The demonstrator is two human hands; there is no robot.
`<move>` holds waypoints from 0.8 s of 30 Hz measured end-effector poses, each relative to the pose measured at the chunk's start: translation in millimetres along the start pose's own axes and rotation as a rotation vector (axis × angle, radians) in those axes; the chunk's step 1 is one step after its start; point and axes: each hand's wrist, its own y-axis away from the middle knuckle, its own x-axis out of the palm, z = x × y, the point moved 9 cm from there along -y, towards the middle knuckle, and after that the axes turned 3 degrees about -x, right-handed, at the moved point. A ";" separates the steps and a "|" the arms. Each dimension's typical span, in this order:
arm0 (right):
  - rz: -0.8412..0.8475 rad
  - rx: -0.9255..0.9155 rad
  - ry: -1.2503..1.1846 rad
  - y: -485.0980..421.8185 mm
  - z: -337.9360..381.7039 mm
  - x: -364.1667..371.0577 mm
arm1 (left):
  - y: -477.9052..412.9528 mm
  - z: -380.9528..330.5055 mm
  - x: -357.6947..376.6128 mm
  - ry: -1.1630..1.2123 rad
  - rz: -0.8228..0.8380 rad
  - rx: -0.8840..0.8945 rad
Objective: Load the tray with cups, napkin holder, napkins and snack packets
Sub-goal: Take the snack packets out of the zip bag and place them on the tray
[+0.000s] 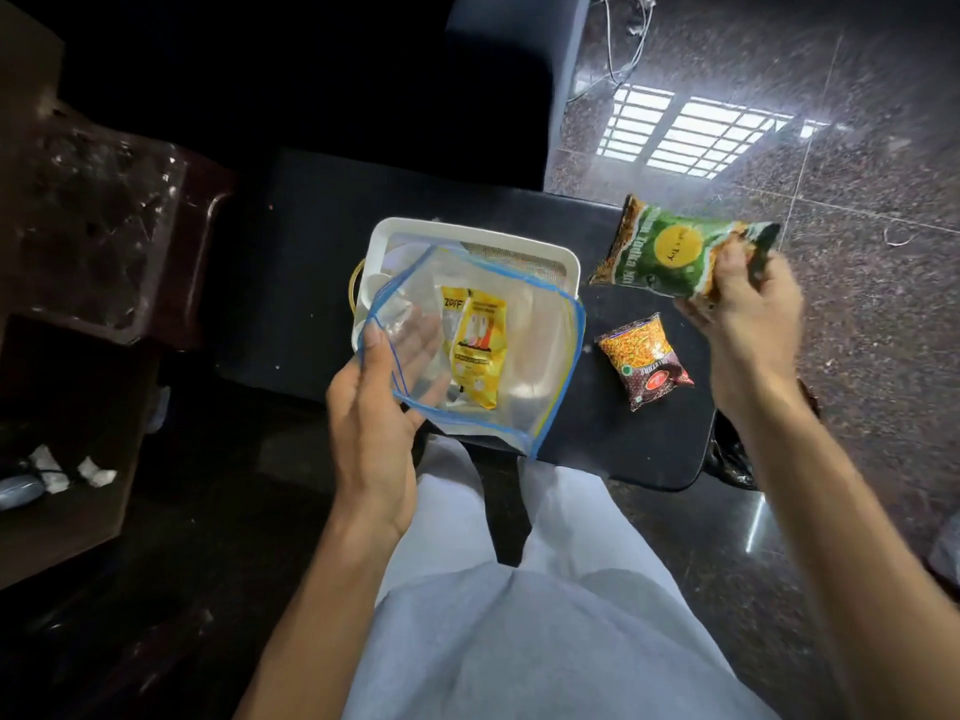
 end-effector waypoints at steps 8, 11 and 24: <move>-0.278 0.340 0.146 -71.9 -156.4 -6.0 | 0.4 1.8 15.1 -0.002 -0.017 -0.003; -0.288 0.381 0.255 -79.9 -173.1 -3.2 | 0.4 5.2 19.5 0.019 -0.022 -0.014; -0.211 0.167 0.773 -69.9 -130.4 -23.5 | -8.3 9.5 26.9 -0.009 -0.005 -0.029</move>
